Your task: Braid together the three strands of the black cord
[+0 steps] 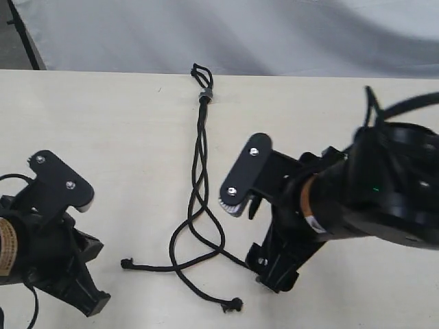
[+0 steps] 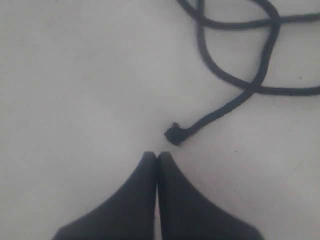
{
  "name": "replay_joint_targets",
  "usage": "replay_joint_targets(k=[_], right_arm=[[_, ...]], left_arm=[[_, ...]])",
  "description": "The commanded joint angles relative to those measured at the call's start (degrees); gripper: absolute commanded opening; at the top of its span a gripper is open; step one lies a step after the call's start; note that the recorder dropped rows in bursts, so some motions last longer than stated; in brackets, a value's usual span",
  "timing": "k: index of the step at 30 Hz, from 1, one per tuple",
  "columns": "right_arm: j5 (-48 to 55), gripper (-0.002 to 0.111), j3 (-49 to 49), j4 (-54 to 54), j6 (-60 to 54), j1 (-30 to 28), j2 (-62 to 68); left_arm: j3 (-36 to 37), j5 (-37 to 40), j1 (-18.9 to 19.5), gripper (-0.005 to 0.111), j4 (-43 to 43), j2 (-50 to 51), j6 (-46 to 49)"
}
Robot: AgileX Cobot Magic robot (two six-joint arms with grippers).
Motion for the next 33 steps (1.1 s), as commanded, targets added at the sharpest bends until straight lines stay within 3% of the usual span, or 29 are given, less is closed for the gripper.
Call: replay_joint_targets(k=[1, 5, 11, 16, 19, 22, 24, 30, 33], right_arm=[[-11.5, 0.1, 8.3, -0.7, 1.9, -2.9, -7.8], [-12.2, 0.1, 9.4, -0.7, 2.4, -2.9, -10.8], [-12.9, 0.1, 9.6, -0.7, 2.4, -2.9, -10.8], [-13.4, 0.1, 9.6, -0.7, 2.4, -2.9, -10.8], [-13.4, 0.1, 9.6, -0.7, 2.4, -2.9, -10.8], [-13.4, 0.1, 9.6, -0.7, 2.4, -2.9, -10.8], [-13.4, 0.1, 9.6, -0.7, 2.4, -2.9, -10.8], [-13.4, 0.1, 9.6, -0.7, 2.4, -2.9, -10.8], [-13.1, 0.1, 9.6, -0.7, 2.4, -2.9, -10.8]], left_arm=[[-1.9, -4.0, 0.2, 0.0, -3.7, 11.2, 5.9], [-8.2, -4.6, 0.2, 0.0, -3.7, 19.3, 7.8], [-8.7, -8.9, 0.2, 0.0, -3.7, 19.2, 8.3], [-8.7, -9.0, 0.2, 0.003, -4.2, 19.2, 2.2], [-8.7, -9.0, 0.2, 0.024, -4.3, 19.2, 0.4], [-8.7, -9.9, 0.2, 0.056, -4.3, 19.2, -0.4], [-8.7, -10.7, 0.2, 0.067, -3.4, 19.5, 1.1], [-8.6, -11.9, 0.2, 0.075, -3.4, 23.0, 2.5], [-6.5, -17.3, 0.2, 0.074, -3.4, 25.7, 2.6]])
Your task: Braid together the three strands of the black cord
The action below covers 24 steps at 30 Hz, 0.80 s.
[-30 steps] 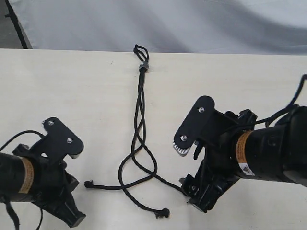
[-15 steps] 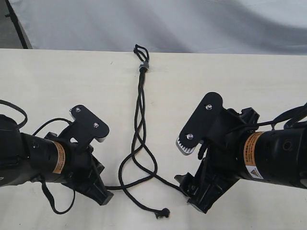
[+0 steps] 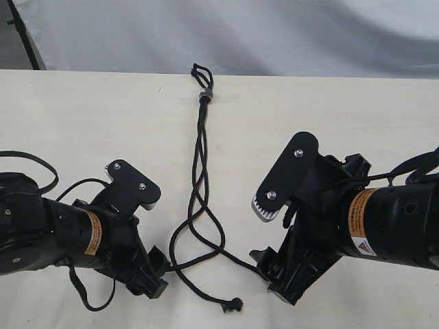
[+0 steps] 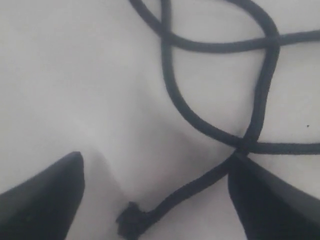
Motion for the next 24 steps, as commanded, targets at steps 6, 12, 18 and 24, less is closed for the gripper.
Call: replay_joint_targets(k=[6, 12, 18, 24], right_arm=[[-0.2, 0.1, 0.2, -0.5, 0.3, -0.4, -0.4], [-0.2, 0.1, 0.2, -0.5, 0.3, -0.4, -0.4], [-0.2, 0.1, 0.2, -0.5, 0.3, -0.4, -0.4], [-0.2, 0.1, 0.2, -0.5, 0.3, -0.4, -0.4]], left_arm=[[2.9, -4.9, 0.2, 0.054, 0.6, 4.3, -1.3], [2.9, 0.6, 0.0, 0.002, 0.2, 4.3, -7.6], [2.9, 3.7, -5.9, 0.002, -4.7, 4.3, -7.8], [2.9, 6.0, -10.7, 0.002, -6.0, 4.3, -9.4]])
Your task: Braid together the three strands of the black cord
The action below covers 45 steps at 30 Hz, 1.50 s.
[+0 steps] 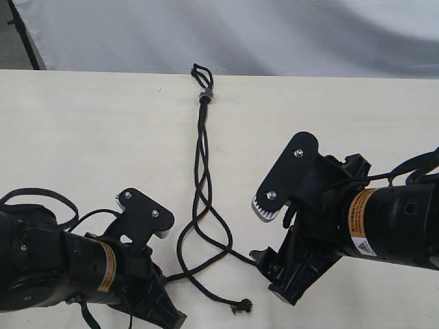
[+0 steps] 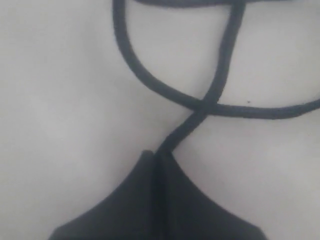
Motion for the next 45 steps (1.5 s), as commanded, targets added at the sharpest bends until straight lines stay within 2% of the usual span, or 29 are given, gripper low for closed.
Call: replay_joint_targets(k=[1, 7, 22, 29, 32, 36, 41, 45], right_arm=[[-0.2, 0.1, 0.2, -0.5, 0.3, -0.4, -0.4], [-0.4, 0.1, 0.2, -0.5, 0.3, -0.4, -0.4], [-0.6, 0.1, 0.2, -0.9, 0.3, -0.4, -0.4], [-0.6, 0.1, 0.2, -0.9, 0.3, -0.4, -0.4], [-0.6, 0.1, 0.2, -0.9, 0.3, -0.4, -0.4], [-0.6, 0.1, 0.2, -0.9, 0.3, -0.4, -0.4], [-0.6, 0.1, 0.2, -0.9, 0.3, -0.4, -0.4], [-0.6, 0.1, 0.2, -0.9, 0.3, -0.4, -0.4]], left_arm=[[0.9, 7.6, -2.2, 0.002, -1.3, 1.3, -2.8], [0.9, 12.8, -2.2, 0.002, -1.5, 1.3, -3.4], [0.9, 13.5, -2.2, 0.002, -1.2, 1.3, -2.4], [0.9, 16.8, -2.2, 0.002, -3.1, 1.3, -2.0], [0.9, 17.6, -2.4, 0.002, -6.6, 1.3, 0.9], [0.9, 17.4, -6.2, 0.002, -12.5, 1.3, 7.8], [0.9, 18.6, -11.7, 0.002, -14.9, 1.3, 8.9], [0.9, 19.2, -13.0, 0.002, -14.8, 1.3, 8.9]])
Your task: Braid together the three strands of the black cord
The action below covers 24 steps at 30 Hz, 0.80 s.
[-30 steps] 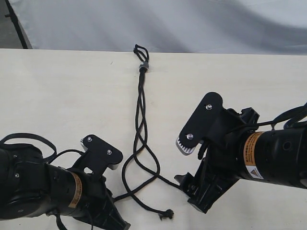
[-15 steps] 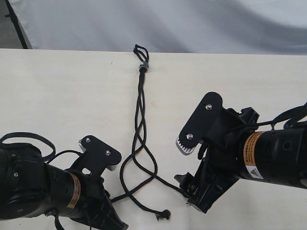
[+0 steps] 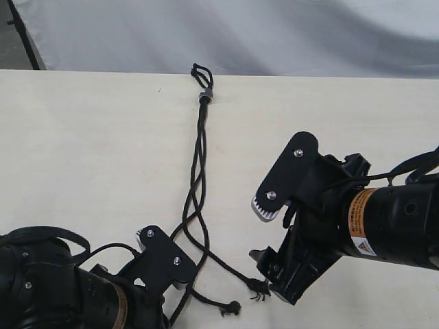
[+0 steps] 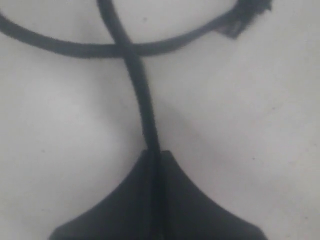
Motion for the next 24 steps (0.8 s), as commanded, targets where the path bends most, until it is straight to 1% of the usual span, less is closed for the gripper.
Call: replay_joint_targets(k=[1, 3, 5, 8, 9, 11, 16, 24], right_arm=[[-0.5, 0.1, 0.2, -0.7, 0.1, -0.4, -0.4], [-0.5, 0.1, 0.2, -0.7, 0.1, -0.4, -0.4], [-0.5, 0.1, 0.2, -0.7, 0.1, -0.4, -0.4], [-0.5, 0.1, 0.2, -0.7, 0.1, -0.4, -0.4], [-0.5, 0.1, 0.2, -0.7, 0.1, -0.4, -0.4], [-0.5, 0.1, 0.2, -0.7, 0.1, -0.4, -0.4], [-0.5, 0.1, 0.2, -0.6, 0.5, -0.4, -0.4], [-0.2, 0.1, 0.7, -0.5, 7.4, -0.4, -0.4]], left_arm=[[1.9, 8.5, -1.3, 0.002, -2.3, 2.4, 0.2], [1.9, 8.5, -1.3, 0.002, -2.3, 2.4, 0.2], [1.9, 8.5, -1.3, 0.006, -2.3, 2.4, 0.2], [1.9, 8.5, -1.3, 0.031, -2.3, 2.4, 0.2], [1.9, 8.5, -1.3, 0.042, -2.3, 2.4, 0.2], [1.9, 8.5, -1.3, 0.049, -2.3, 2.4, 0.3], [1.9, 8.2, -1.3, 0.049, -2.3, 2.4, 1.1], [1.9, 8.0, -1.3, 0.049, -2.3, 2.4, 1.2]])
